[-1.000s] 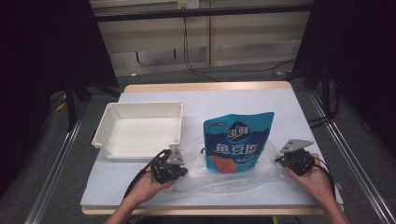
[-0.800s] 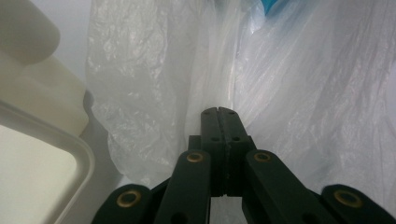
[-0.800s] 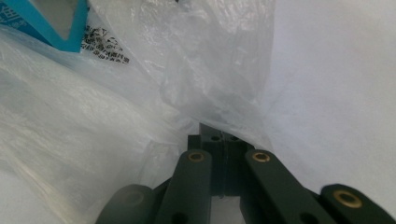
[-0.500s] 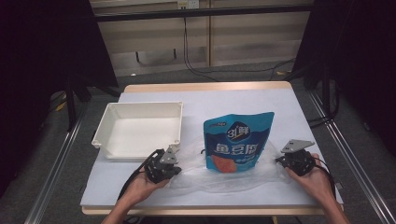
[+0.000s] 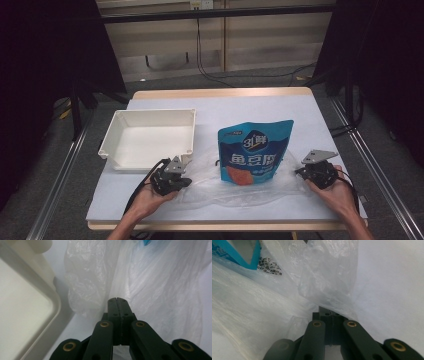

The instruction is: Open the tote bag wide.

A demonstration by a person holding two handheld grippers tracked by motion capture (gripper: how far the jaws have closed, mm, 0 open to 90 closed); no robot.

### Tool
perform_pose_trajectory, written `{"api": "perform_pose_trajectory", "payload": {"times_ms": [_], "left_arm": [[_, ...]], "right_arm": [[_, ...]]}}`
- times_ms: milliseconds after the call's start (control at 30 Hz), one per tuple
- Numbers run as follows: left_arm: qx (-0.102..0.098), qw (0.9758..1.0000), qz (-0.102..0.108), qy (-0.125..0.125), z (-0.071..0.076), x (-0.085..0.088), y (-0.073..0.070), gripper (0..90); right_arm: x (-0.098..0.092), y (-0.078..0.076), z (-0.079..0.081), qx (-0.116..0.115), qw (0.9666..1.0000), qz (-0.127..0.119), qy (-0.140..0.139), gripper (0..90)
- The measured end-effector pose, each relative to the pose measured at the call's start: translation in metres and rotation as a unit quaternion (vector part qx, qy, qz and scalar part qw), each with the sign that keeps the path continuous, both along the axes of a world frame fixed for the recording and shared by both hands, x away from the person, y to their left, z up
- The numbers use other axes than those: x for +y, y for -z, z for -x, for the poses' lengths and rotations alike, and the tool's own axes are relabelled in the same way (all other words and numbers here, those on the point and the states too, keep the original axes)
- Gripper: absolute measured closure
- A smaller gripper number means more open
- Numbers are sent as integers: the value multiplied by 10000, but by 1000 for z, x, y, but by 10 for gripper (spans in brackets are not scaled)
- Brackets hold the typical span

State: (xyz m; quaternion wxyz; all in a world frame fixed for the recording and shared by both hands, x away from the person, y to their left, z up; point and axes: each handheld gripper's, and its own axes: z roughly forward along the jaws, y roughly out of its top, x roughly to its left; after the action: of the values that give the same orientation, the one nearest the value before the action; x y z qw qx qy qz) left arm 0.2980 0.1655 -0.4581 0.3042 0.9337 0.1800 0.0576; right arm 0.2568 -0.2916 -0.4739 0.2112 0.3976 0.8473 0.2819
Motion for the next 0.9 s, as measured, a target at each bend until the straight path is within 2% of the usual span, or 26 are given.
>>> {"api": "perform_pose_trajectory", "payload": {"times_ms": [33, 67, 100, 167, 200, 333, 367, 433, 567, 667, 700, 800, 900], "left_arm": [[29, 9993, 313, -213, 4, -3, 2, 900], [-11, 9991, 375, -205, 6, -6, 0, 900], [-11, 9991, 375, -205, 6, -6, 0, 900], [19, 9986, 505, -167, 8, -7, -4, 900], [-79, 9987, 491, -143, 10, -8, -7, 900], [-86, 9964, 835, -142, 14, -10, -14, 893], [-81, 9964, 838, -127, 14, -11, -17, 889], [-65, 9951, 978, -93, 15, -12, -18, 878], [-87, 9933, 1153, 5, 19, -17, -23, 877], [-43, 9922, 1244, 53, 21, -22, -26, 877], [-38, 9911, 1331, 66, 22, -24, -26, 877], [-35, 9918, 1272, 122, 25, -33, -26, 877], [-5, 9905, 1362, 191, 26, -43, -25, 877]], "right_arm": [[0, -1, 1, 22, 10000, -59, 2, 900], [0, -3, 4, -11, 9998, -185, -37, 900], [0, -3, 4, -11, 9998, -185, -37, 900], [-1, -6, 5, -110, 9992, -362, -89, 900], [0, -8, 7, -122, 9988, -476, -84, 900], [3, -18, 12, -292, 9954, -869, -261, 884], [3, -21, 13, -317, 9947, -942, -274, 879], [7, -26, 17, -377, 9927, -1095, -346, 872], [13, -31, 21, -447, 9913, -1154, -446, 879], [18, -37, 24, -501, 9889, -1293, -538, 894], [20, -39, 26, -509, 9882, -1320, -585, 900], [22, -40, 28, -492, 9878, -1349, -603, 900], [26, -40, 31, -450, 9878, -1334, -672, 900]]}}
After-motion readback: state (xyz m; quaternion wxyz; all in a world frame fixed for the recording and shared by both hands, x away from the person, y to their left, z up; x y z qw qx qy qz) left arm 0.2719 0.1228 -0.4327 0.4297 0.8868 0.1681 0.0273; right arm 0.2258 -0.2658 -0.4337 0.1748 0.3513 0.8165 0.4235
